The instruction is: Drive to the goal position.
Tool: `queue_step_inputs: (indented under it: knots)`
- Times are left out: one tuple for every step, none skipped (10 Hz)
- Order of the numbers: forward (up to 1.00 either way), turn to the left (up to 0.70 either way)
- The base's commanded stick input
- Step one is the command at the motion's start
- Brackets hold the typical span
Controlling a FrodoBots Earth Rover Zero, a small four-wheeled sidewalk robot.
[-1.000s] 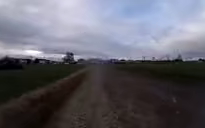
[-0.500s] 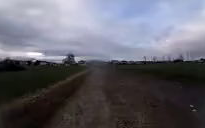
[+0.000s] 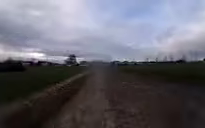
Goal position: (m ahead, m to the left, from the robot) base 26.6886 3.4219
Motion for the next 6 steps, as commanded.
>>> queue_step_inputs:
  knots:
    - [0.85, 0.00]
    - [0.85, 0.00]
    - [0.85, 0.00]
    - [0.85, 0.00]
    - [0.85, 0.00]
    - [0.85, 0.00]
